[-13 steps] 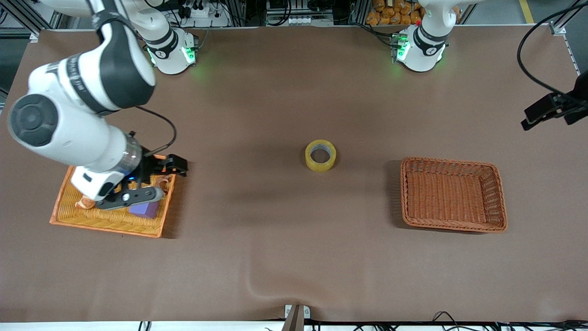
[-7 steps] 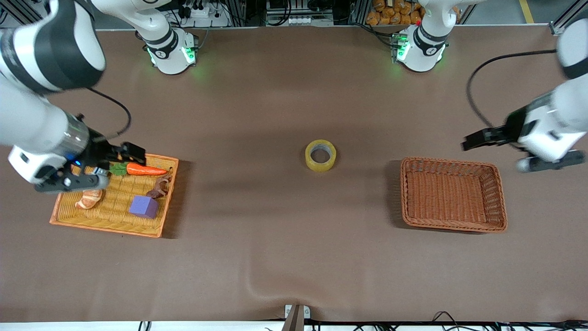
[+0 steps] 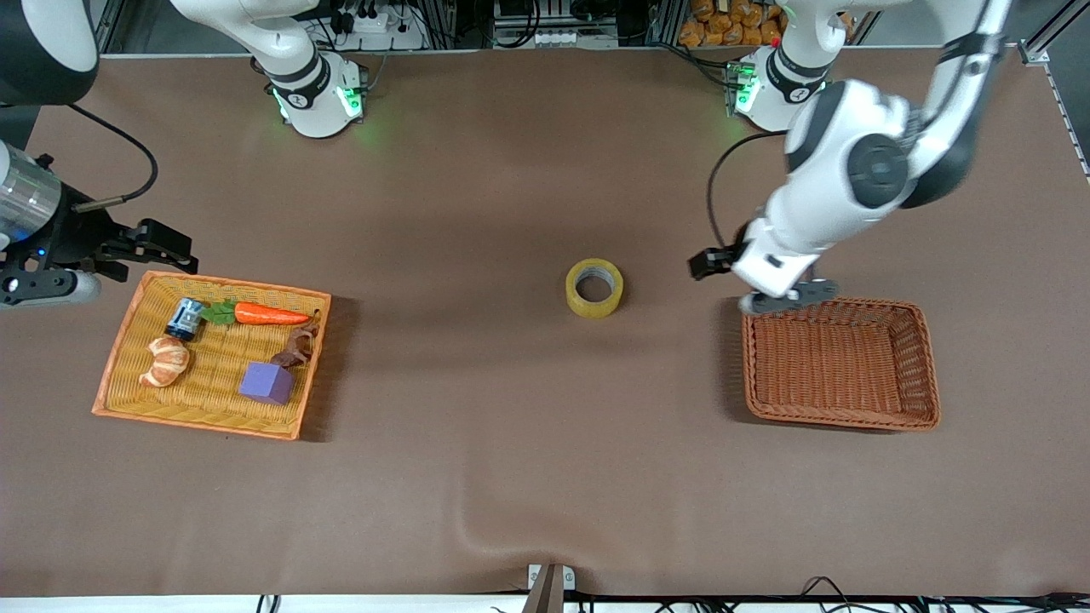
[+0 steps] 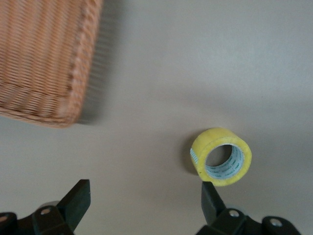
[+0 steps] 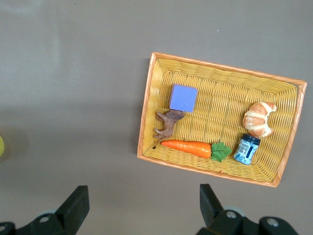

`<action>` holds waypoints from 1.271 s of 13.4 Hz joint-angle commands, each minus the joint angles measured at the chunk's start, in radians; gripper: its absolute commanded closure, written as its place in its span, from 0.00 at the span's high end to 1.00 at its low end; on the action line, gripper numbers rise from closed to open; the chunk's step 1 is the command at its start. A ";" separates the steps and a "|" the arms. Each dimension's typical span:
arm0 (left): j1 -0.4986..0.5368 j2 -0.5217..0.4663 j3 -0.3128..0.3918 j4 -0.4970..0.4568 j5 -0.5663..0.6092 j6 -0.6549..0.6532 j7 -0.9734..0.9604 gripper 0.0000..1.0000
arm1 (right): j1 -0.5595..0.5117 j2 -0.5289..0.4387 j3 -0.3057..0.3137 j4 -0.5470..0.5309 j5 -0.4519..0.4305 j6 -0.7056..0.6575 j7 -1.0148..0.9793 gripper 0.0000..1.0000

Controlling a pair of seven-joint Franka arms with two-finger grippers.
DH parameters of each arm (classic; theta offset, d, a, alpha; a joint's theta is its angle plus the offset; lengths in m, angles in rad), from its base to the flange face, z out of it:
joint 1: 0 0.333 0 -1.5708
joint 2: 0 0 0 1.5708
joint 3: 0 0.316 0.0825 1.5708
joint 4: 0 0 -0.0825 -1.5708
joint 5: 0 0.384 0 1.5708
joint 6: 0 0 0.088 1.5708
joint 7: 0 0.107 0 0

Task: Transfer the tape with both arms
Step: 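Reach the left gripper to the tape roll and grasp it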

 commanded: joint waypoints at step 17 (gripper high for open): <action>-0.278 0.467 0.007 0.109 0.369 0.337 -0.518 0.23 | -0.124 -0.134 0.006 -0.043 0.011 -0.072 0.168 1.00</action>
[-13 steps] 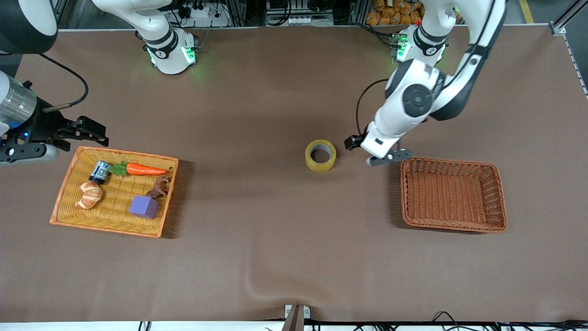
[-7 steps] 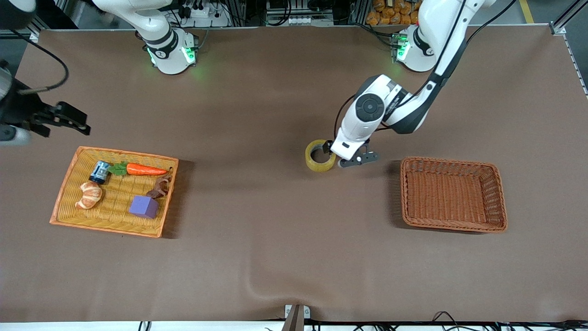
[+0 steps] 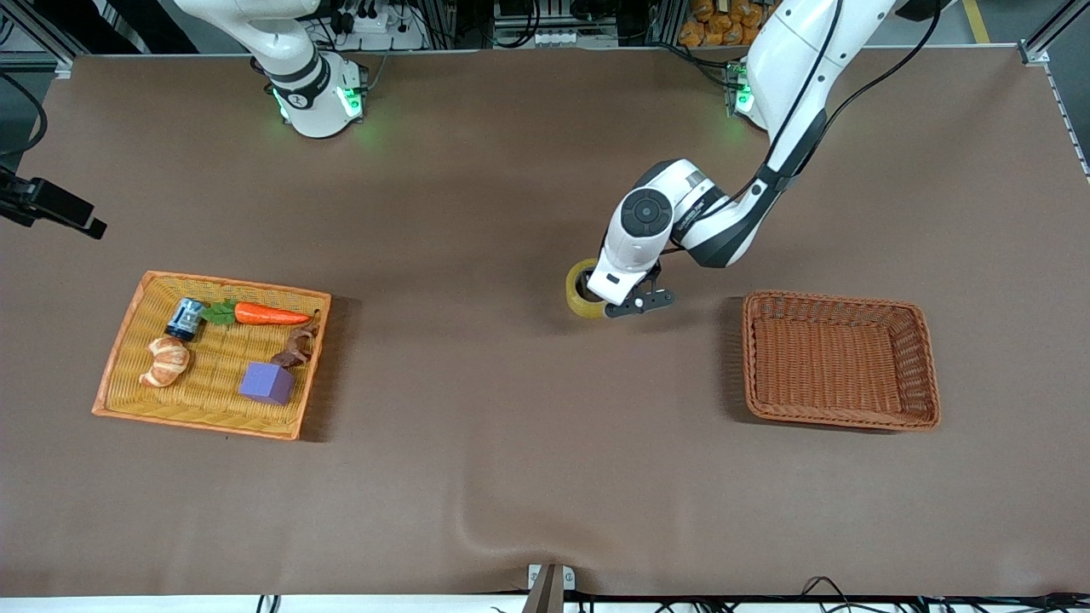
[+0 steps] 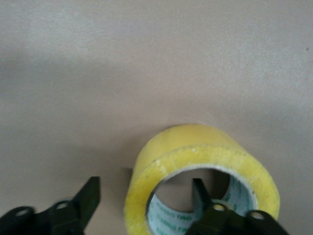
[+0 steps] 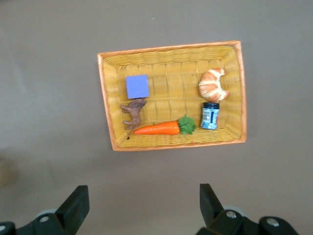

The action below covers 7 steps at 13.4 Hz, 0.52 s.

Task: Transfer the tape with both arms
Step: 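Reach the left gripper to the tape roll and grasp it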

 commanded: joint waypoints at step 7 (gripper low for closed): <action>0.025 -0.069 0.010 0.071 0.032 -0.080 -0.066 0.00 | 0.010 -0.002 0.014 -0.008 0.032 0.055 0.016 1.00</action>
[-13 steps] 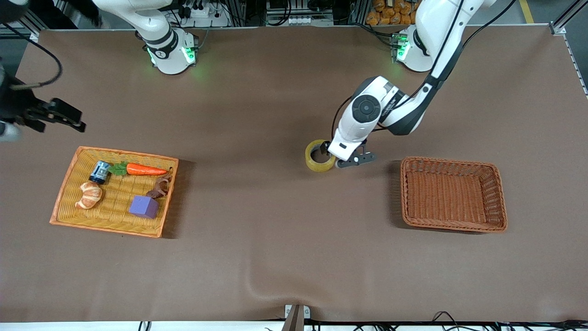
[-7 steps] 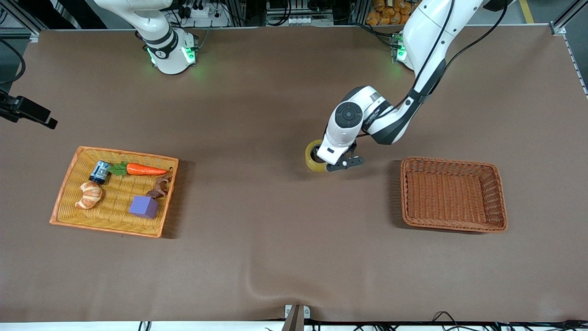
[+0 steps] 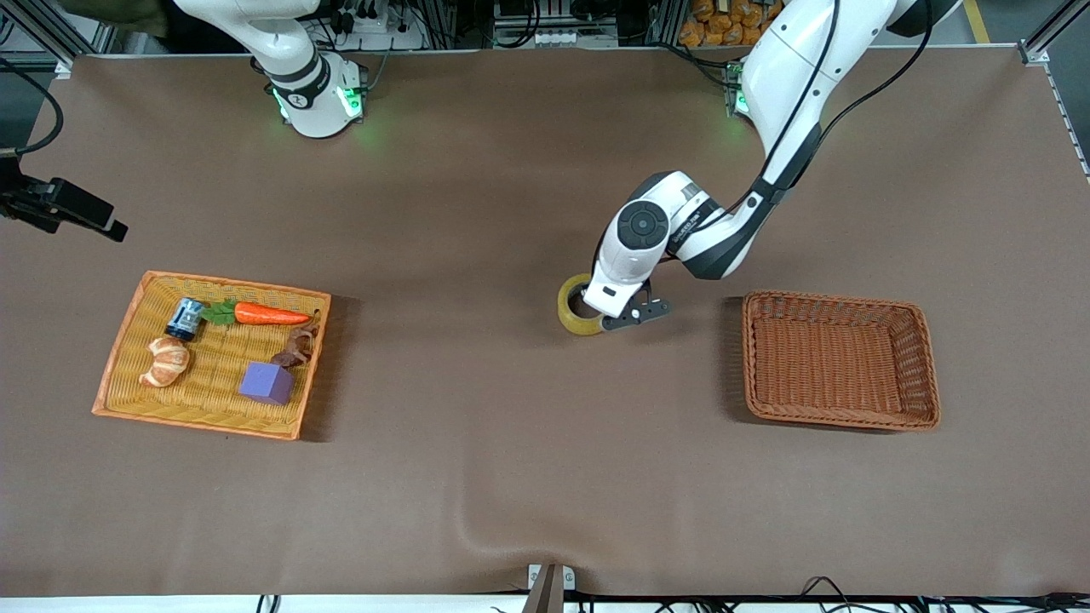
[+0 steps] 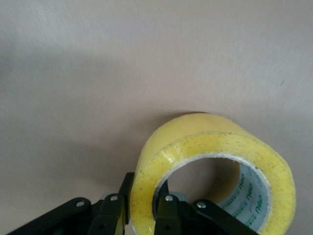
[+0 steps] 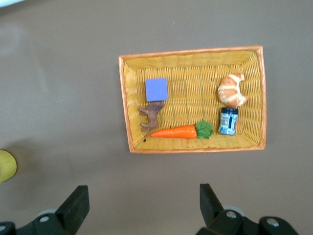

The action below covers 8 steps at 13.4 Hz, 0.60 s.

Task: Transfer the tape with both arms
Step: 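Carry the tape with the left gripper over the wicker basket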

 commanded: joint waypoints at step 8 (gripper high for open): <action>0.306 -0.276 -0.047 0.006 0.003 -0.125 0.175 0.00 | 0.039 0.010 -0.002 0.029 -0.074 0.006 -0.018 1.00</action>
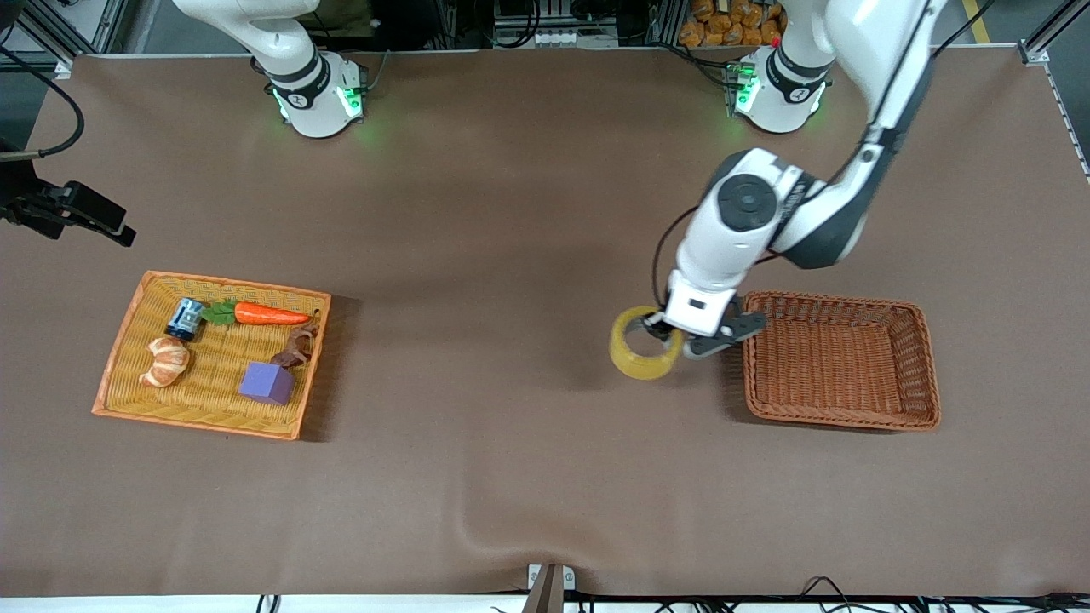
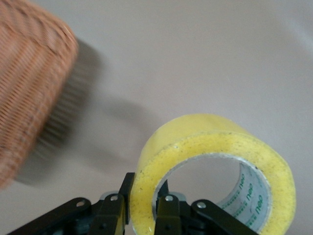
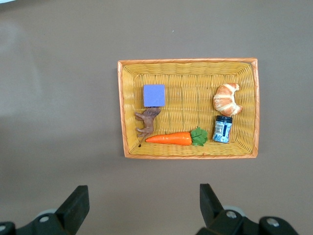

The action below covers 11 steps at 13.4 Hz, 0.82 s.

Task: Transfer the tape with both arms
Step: 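Carry the tape with the left gripper over the wicker basket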

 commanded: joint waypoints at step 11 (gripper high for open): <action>0.467 0.012 -0.016 -0.050 -0.031 -0.109 0.558 0.00 | 0.006 -0.010 -0.001 0.024 -0.056 -0.029 -0.147 1.00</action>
